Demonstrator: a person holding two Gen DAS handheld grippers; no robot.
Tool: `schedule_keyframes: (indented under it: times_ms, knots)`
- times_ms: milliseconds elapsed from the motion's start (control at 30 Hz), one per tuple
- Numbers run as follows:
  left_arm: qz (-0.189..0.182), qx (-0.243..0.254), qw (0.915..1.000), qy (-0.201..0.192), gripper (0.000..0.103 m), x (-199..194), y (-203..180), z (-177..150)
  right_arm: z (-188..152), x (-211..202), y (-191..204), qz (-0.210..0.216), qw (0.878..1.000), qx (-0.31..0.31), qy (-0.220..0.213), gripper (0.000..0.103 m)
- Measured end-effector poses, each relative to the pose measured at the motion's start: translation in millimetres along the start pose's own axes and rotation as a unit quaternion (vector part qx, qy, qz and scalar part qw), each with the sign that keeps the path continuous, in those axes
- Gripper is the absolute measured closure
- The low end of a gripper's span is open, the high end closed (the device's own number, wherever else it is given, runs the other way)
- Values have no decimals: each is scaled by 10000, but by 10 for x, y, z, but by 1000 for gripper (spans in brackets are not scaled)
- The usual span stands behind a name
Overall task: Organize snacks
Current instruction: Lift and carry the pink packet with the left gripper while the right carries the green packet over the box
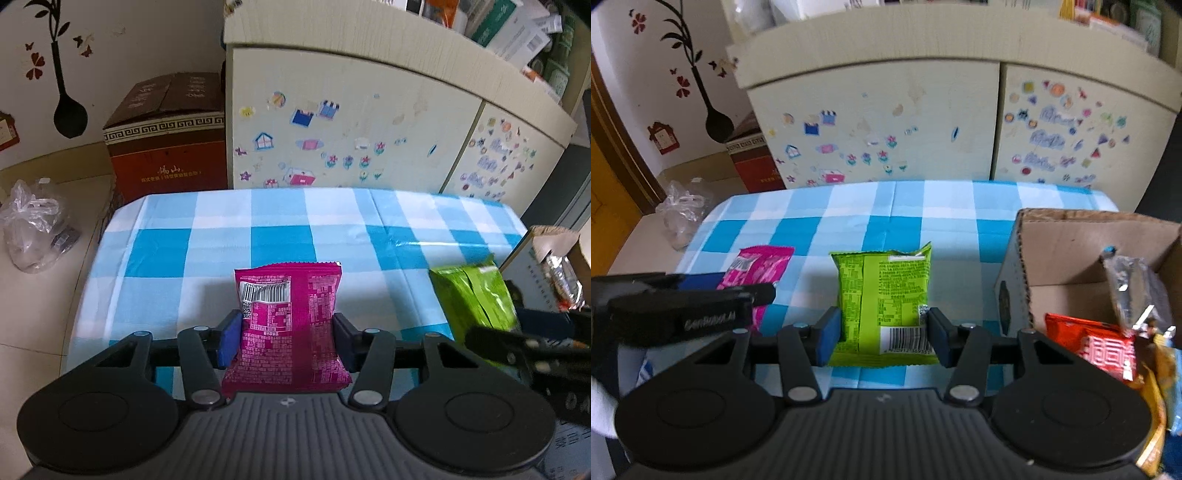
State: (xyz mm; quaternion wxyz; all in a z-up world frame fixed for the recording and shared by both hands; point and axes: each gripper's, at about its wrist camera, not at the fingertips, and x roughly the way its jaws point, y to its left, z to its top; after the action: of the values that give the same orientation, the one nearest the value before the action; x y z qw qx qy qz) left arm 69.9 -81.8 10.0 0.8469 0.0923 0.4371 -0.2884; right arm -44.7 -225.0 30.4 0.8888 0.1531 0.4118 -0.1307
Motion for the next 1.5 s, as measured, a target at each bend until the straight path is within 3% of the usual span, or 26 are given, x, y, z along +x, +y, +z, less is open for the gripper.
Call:
schedule_keyframes:
  times_ms: [333,867,1200,1500]
  knots:
    - [-121,-204,9997,-109,46,-316,-36,-46,-160,-361,10,-29,9998,2,-197,52]
    - [-145,-156,9986,-489,46,-841,-151,-228,-312,-1120,-199,27,9952,441,-868,52]
    - [-215,-292,9991,-207,46,-944,-183,-630,-375,-1347,-427,-108,9927,705,-978,52]
    - [-314,-354,9986,-240,46,-1070,-347,-819,-381,-1587,-624,-115,9871,964,-1270,52]
